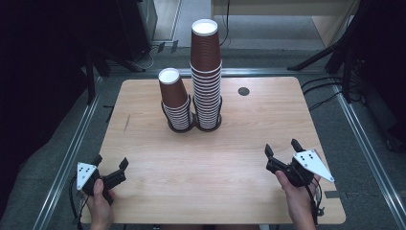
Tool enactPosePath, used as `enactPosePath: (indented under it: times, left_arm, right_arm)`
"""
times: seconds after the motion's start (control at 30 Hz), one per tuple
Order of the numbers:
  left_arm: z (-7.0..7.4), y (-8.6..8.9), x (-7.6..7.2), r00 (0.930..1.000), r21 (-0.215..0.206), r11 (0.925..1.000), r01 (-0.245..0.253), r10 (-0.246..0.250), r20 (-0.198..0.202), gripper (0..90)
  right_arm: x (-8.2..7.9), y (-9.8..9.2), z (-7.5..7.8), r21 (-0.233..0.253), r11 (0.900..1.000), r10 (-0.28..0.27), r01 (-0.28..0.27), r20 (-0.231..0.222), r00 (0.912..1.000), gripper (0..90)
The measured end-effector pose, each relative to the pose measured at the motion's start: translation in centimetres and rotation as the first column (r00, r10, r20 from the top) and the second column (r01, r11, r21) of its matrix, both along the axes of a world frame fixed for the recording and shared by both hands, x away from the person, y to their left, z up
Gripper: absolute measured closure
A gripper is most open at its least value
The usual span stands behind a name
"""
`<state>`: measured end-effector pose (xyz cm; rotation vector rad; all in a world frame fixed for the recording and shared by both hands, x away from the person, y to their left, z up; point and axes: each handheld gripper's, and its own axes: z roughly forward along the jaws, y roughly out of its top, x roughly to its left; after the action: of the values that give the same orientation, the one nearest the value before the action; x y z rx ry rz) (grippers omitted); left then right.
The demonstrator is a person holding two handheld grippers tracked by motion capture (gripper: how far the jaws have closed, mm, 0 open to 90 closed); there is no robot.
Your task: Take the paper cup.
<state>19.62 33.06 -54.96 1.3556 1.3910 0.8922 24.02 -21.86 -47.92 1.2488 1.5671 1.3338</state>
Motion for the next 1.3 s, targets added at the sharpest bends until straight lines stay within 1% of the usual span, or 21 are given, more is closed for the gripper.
enactPosePath:
  times: [0.07,0.1,0.13,0.17,0.23,0.27,0.3,0.43,0.53,0.6,0.7,0.77,0.87,0.9,0.93,1.03,1.2,1.3]
  left_arm:
    - [0.0,0.0,0.1,1.0,0.0,1.0,-0.002,0.002,-0.002,0.0]
    - [0.0,0.0,0.1,1.0,0.003,1.0,-0.002,0.002,-0.003,0.0]
    - [0.0,-0.1,0.1,1.0,0.004,1.0,-0.002,0.002,-0.005,0.0]
    - [0.0,-0.1,0.1,1.0,0.006,1.0,0.003,-0.003,-0.006,0.0]
    - [0.0,-0.1,0.1,1.0,0.01,0.9999,0.004,-0.004,-0.007,0.0]
    - [0.0,-0.2,0.1,1.0,0.011,0.9999,0.002,-0.002,-0.007,0.0]
    - [0.0,-0.2,0.1,1.0,0.011,0.9999,0.001,-0.001,-0.006,0.0]
    - [-0.1,-0.2,0.1,1.0,0.014,0.9999,0.006,-0.006,-0.006,0.0]
    - [-0.1,-0.2,0.2,0.9999,0.015,0.9999,0.006,-0.006,-0.009,0.0]
    - [-0.1,-0.2,0.2,0.9999,0.014,0.9999,0.006,-0.006,-0.01,0.0]
    - [-0.1,-0.2,0.2,0.9999,0.008,0.9999,0.01,-0.01,-0.009,0.0]
    - [-0.1,-0.1,0.2,0.9998,0.004,0.9999,0.014,-0.014,-0.011,0.0]
    - [-0.1,-0.1,0.2,0.9998,-0.004,0.9999,0.014,-0.014,-0.01,0.0]
    - [-0.1,-0.1,0.2,0.9998,-0.003,0.9999,0.016,-0.016,-0.009,0.0]
    - [-0.1,-0.1,0.2,0.9998,-0.002,0.9999,0.017,-0.017,-0.01,0.0]
    - [-0.1,-0.1,0.2,0.9998,0.0,0.9999,0.017,-0.017,-0.009,0.0]
    - [-0.1,-0.1,0.2,0.9998,0.001,0.9998,0.018,-0.018,-0.007,0.0]
    - [-0.1,-0.2,0.2,0.9998,0.005,0.9998,0.019,-0.019,-0.008,0.0]
  right_arm:
    - [0.5,0.7,0.7,-0.008,1.0,0.016,-0.016,0.019,0.9997,13.6]
    - [1.2,1.5,1.5,-0.009,0.999,0.034,-0.033,0.032,0.9989,13.6]
    - [1.2,1.5,1.5,-0.009,0.999,0.034,-0.033,0.032,0.9989,13.6]
    - [1.5,1.9,1.9,-0.01,0.999,0.038,-0.038,0.039,0.9985,13.7]
    - [2.1,2.7,2.7,-0.002,0.999,0.053,-0.053,0.057,0.997,13.7]
    - [2.6,3.4,3.5,0.006,0.998,0.066,-0.066,0.072,0.9952,13.7]
    - [2.6,3.4,3.5,0.006,0.998,0.066,-0.066,0.072,0.9952,13.7]
    - [3.2,4.5,4.6,0.001,0.996,0.091,-0.091,0.102,0.9906,13.7]
    - [3.7,5.0,5.2,0.011,0.996,0.083,-0.085,0.101,0.9914,14.3]
    - [3.9,5.2,5.7,0.02,0.996,0.089,-0.091,0.101,0.991,14.4]
    - [4.3,5.7,6.5,-0.001,0.995,0.104,-0.105,0.102,0.9893,14.4]
    - [4.5,5.8,6.6,-0.003,0.994,0.109,-0.109,0.103,0.9887,14.5]
    - [4.9,6.5,7.1,-0.002,0.993,0.12,-0.12,0.105,0.9872,14.4]
    - [5.2,7.1,7.4,-0.007,0.992,0.128,-0.128,0.116,0.985,14.4]
    - [5.2,7.1,7.4,-0.007,0.992,0.128,-0.128,0.116,0.985,14.4]
    - [5.7,8.1,7.9,-0.013,0.99,0.14,-0.139,0.124,0.9824,14.4]
    - [6.6,9.7,9.2,-0.006,0.986,0.163,-0.164,0.142,0.9763,14.4]
    - [7.5,10.7,9.7,-0.009,0.982,0.191,-0.191,0.135,0.9724,14.5]
